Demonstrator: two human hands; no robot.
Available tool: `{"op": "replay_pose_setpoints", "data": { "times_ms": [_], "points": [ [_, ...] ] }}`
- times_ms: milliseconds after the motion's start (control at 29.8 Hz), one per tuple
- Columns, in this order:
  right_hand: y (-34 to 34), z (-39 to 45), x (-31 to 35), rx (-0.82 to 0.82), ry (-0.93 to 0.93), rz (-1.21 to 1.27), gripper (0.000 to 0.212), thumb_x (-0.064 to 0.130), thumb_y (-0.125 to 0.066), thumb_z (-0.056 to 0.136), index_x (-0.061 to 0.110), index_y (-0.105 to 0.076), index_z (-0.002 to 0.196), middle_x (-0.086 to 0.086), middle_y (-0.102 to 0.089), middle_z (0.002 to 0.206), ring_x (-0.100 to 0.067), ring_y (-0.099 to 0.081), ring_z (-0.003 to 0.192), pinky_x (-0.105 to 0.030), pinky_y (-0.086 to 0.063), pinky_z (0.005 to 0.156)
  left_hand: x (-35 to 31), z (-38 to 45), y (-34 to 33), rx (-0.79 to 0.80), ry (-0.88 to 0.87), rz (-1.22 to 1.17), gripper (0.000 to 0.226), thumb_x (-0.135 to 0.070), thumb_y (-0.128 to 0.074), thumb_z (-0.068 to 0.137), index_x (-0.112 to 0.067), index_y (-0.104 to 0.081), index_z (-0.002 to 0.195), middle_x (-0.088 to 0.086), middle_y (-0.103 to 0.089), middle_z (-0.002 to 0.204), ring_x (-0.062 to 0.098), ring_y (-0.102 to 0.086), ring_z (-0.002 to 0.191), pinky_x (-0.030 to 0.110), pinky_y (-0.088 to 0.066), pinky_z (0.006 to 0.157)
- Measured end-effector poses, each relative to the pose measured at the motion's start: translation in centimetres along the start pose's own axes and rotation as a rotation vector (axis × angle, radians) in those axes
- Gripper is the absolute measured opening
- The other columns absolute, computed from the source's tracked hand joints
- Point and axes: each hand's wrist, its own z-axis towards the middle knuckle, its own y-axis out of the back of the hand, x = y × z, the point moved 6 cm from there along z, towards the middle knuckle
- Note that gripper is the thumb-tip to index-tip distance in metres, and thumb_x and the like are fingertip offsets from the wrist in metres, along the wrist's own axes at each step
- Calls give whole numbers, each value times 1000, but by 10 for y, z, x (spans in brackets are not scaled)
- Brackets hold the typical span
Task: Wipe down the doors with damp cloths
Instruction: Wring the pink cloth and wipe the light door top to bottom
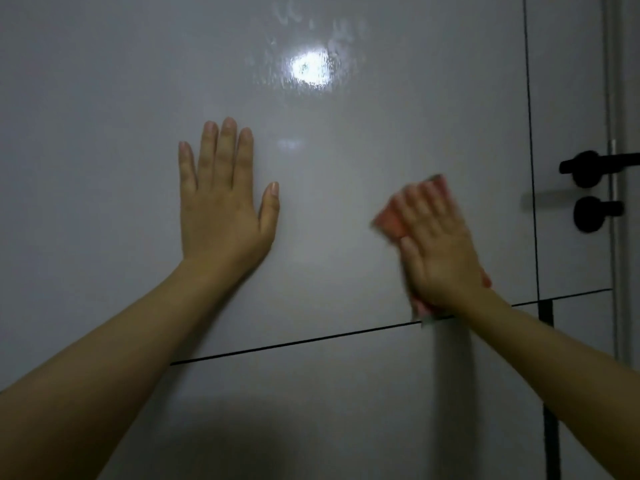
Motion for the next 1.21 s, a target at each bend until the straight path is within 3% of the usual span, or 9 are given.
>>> {"op": "replay_pose_setpoints", "data": {
  "times_ms": [101,168,269,369,672,739,907,1108,1209],
  "points": [
    [6,3,-32,-121,-525,66,57,31,-23,97,11,-13,150,-10,-15,157,-22,-5,146,-43,-4,119,-5,1,2,19,2,13,70,-46,-21,95,-3,-14,151,16,-9,159,29,-2,147,48,4,118],
    [-1,-8,-10,-152,-664,60,58,32,-20,98,10,-10,150,-10,-11,158,-27,-3,146,-46,-4,119,-25,0,3,20,-32,-26,71,-45,-23,94,-3,-15,151,18,-9,158,30,-3,147,50,4,118],
    [-16,-36,44,-22,-244,44,58,33,-24,98,13,-11,150,-7,-10,158,-27,-5,147,-46,-6,118,-85,1,-5,23,-161,-97,68,-43,-25,94,-6,-17,151,17,-11,158,30,-7,147,49,2,118],
    [-16,-59,21,28,105,7,55,34,-27,98,14,-19,149,-6,-17,156,-26,-13,146,-46,-10,118,-135,7,-20,52,-193,-137,67,-43,-18,95,-9,-10,152,14,-5,159,26,0,147,46,6,118],
    [9,-80,-142,-215,-816,111,58,31,-19,97,6,-16,150,-11,-16,157,-23,-7,146,-45,-7,119,-153,7,-47,9,-211,-38,70,-52,-17,97,-9,-13,152,14,-8,159,28,-1,147,51,4,118],
    [3,-76,-115,-215,-797,106,58,32,-19,98,8,-12,150,-9,-11,158,-23,-4,146,-44,-4,119,-154,7,-48,16,-213,-33,71,-52,-18,96,-9,-12,152,14,-7,159,29,-1,147,52,3,118],
    [-3,-64,-80,-14,-112,-10,56,33,-21,99,14,-10,151,-4,-10,158,-23,-6,147,-46,-7,118,-155,6,-49,8,-215,2,73,-53,-20,95,-8,-14,152,16,-9,159,31,-2,147,53,1,117],
    [10,-58,-133,-178,-727,39,57,27,-19,97,3,-19,149,-16,-18,156,-30,-8,145,-44,-4,119,-155,6,-49,32,-219,28,74,-54,-20,95,-8,-10,152,15,-6,159,30,0,147,53,3,117],
    [-2,-68,-79,-122,-609,22,58,33,-16,98,8,-14,150,-12,-13,157,-28,-7,146,-44,-3,119,-155,8,-48,42,-217,21,75,-53,-22,93,-7,-11,152,17,-6,159,32,0,146,54,5,117]
  ]
}}
